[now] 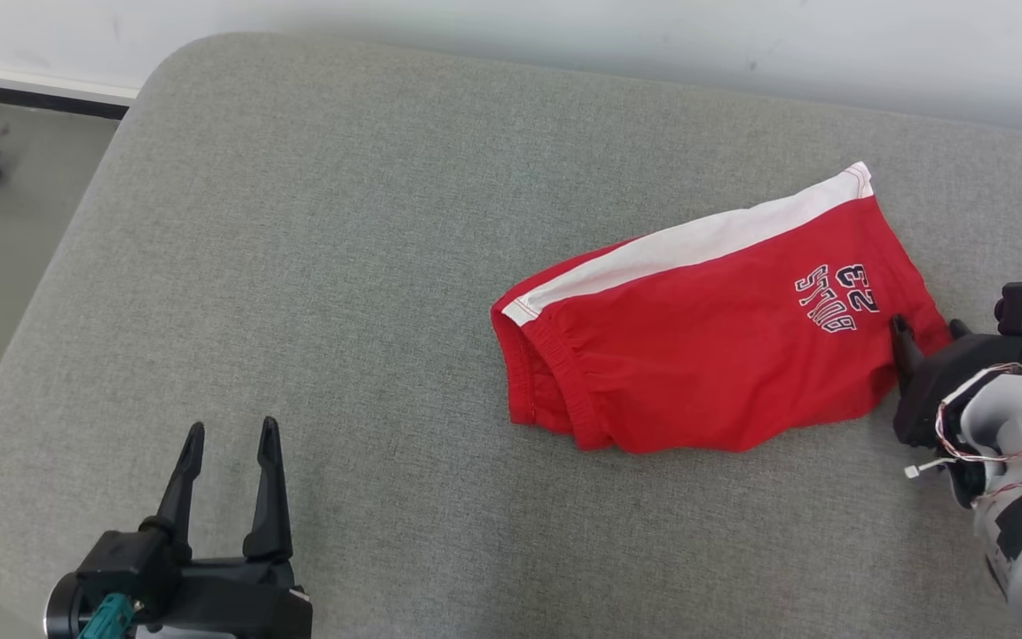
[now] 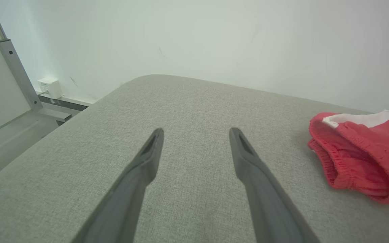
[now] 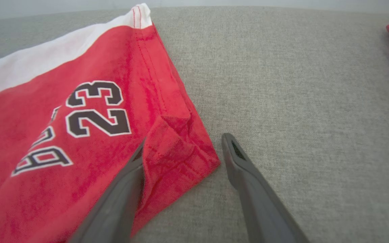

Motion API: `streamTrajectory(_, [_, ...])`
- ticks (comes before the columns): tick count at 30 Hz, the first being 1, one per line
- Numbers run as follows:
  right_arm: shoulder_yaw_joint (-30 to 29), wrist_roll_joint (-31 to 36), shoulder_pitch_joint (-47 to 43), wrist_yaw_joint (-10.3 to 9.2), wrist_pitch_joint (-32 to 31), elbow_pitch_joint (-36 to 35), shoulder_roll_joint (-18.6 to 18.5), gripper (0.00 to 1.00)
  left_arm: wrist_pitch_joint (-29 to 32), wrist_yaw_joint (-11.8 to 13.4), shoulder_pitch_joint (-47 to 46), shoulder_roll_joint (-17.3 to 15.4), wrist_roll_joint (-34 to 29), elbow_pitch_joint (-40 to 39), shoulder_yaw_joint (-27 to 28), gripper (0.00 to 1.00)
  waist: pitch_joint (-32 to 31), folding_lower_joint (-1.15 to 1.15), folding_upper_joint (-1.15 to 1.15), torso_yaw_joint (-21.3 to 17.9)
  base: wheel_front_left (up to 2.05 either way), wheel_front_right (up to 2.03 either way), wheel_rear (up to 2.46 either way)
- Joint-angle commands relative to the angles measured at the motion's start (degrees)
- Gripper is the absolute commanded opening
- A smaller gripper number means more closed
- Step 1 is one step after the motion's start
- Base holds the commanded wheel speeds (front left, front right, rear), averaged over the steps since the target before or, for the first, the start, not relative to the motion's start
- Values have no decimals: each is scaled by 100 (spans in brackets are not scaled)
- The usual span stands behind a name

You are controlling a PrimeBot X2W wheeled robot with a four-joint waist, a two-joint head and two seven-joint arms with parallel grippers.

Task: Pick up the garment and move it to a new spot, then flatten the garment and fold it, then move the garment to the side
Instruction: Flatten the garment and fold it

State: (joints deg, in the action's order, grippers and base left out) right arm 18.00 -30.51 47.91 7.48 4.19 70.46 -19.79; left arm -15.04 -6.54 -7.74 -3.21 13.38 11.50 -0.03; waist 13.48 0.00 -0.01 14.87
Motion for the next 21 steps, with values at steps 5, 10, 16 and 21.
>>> streamTrajectory(5, [101,-194,-196,0,-101,0,160,0,-18,-50,-24,31,-71,51,31,100,-87,0,1,-75,0,0,0])
streamTrajectory(10, [166,-406,-420,0,289,-313,77,0,-18,-78,130,29,-103,106,9,100,-363,0,1,-251,0,0,0])
streamTrajectory(16, [288,-783,-1050,0,499,-737,-79,0,-18,-96,352,33,-117,12,109,100,-675,0,1,-565,0,0,0])
streamTrajectory(21, [281,-1108,-1545,0,585,-1033,-341,0,-18,-90,493,34,-117,-63,96,100,-809,0,1,-739,0,0,0])
